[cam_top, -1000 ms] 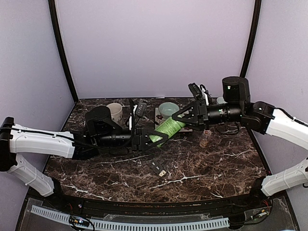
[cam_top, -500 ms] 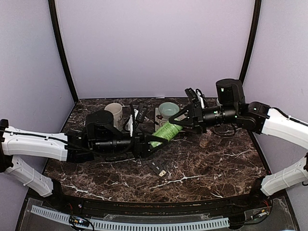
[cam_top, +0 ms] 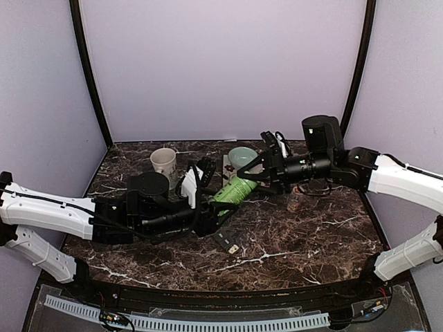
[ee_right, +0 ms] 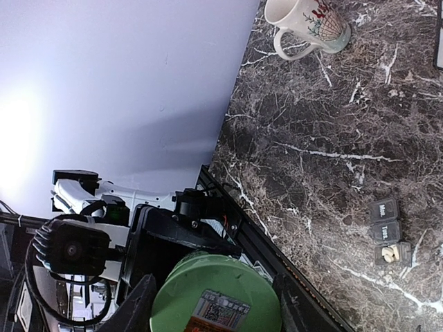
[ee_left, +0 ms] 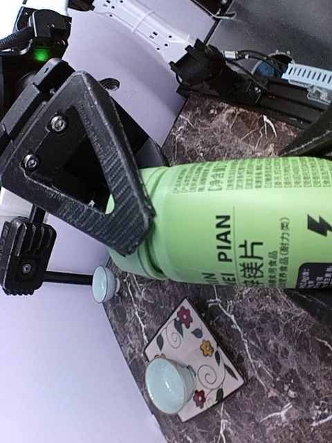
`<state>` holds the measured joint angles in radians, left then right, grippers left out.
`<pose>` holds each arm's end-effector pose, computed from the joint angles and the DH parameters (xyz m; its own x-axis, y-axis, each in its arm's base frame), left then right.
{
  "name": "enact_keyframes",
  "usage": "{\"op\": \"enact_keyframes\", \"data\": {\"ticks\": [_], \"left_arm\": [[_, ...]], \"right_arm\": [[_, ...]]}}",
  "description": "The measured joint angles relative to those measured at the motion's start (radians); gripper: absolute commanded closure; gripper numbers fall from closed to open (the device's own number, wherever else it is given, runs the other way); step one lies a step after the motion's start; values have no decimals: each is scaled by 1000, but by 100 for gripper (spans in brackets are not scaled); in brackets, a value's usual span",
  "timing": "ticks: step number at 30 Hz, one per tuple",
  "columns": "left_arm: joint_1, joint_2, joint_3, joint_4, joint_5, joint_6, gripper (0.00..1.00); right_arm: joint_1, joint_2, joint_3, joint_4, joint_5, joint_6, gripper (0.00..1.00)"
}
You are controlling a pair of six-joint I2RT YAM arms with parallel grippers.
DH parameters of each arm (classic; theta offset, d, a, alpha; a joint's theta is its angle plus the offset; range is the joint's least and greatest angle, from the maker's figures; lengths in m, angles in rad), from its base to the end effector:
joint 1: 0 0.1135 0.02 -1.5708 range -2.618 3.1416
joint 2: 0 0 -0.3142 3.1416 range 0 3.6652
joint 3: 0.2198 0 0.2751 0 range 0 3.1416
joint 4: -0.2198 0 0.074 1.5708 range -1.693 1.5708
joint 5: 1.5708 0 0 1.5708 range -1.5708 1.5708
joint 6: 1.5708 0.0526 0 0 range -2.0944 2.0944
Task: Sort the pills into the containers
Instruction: Screw the lid of the pill bottle onto the pill bottle.
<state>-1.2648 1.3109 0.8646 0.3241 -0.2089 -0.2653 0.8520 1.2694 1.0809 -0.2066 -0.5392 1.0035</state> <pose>0.1104 -0.3132 0.3401 -0.2638 -0.0166 -0.9644 0.8307 0.5043 -0.2358 0.1849 0.2523 0.3763 -0.9440 0.0201 -0.3293 -0.3010 0.3563 0.8846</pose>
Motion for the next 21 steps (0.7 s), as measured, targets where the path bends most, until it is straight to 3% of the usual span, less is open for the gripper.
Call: {"op": "enact_keyframes", "data": {"ticks": [11, 21], "left_arm": [[-109, 34, 6, 50, -330, 258, 100], [-196, 124, 6, 298, -600, 529, 100]], "right_arm": [[5, 25, 11, 41, -12, 27, 100], [5, 26, 29, 59, -3, 37, 100]]}}
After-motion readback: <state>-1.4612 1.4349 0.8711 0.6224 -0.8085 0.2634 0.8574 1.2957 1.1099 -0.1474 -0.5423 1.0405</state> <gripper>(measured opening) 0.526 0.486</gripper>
